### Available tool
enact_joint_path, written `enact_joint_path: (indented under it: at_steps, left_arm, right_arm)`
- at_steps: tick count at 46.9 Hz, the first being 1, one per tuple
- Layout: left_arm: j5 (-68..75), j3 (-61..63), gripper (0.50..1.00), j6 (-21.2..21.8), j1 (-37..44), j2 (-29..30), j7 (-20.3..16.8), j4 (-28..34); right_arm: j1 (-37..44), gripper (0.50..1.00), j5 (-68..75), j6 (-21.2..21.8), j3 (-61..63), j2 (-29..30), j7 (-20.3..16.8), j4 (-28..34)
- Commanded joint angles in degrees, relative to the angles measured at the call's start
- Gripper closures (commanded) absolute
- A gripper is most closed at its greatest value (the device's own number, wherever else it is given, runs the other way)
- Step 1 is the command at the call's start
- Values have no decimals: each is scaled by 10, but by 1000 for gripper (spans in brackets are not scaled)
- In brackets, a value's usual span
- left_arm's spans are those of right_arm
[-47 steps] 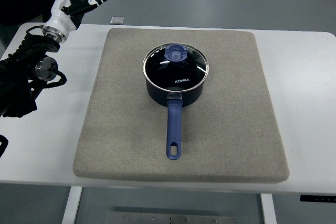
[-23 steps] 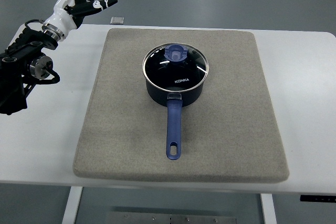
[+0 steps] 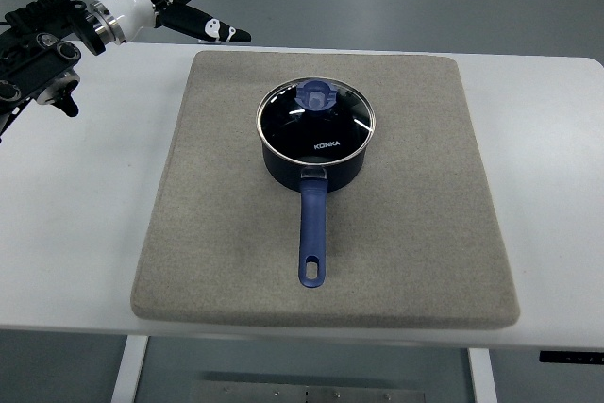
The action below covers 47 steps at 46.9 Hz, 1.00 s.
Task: Open pot lid and place left with left hand
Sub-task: 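Reach the left hand over the glass lid's blue knob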
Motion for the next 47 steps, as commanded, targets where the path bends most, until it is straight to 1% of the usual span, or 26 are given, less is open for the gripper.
enact_joint_path:
  at_steps: [1, 8, 16, 23, 30, 47]
  left_arm:
    - [60, 0, 516, 0, -11, 9, 0, -20]
    - [160, 6, 516, -1, -33, 7, 0, -25]
    - [255, 58, 529, 0, -75, 3, 0, -40]
    - [275, 110, 542, 0, -116, -16, 0, -40]
    - [288, 168, 542, 0, -148, -37, 0, -39]
    - [327, 185, 544, 1, -158, -90, 0, -33]
  right_arm:
    - [0, 583, 0, 0, 0, 0, 0, 0]
    - [0, 583, 0, 0, 0, 0, 0, 0]
    - [0, 583, 0, 0, 0, 0, 0, 0]
    - [0, 583, 0, 0, 0, 0, 0, 0]
    - [0, 583, 0, 0, 0, 0, 0, 0]
    - [0, 583, 0, 0, 0, 0, 0, 0]
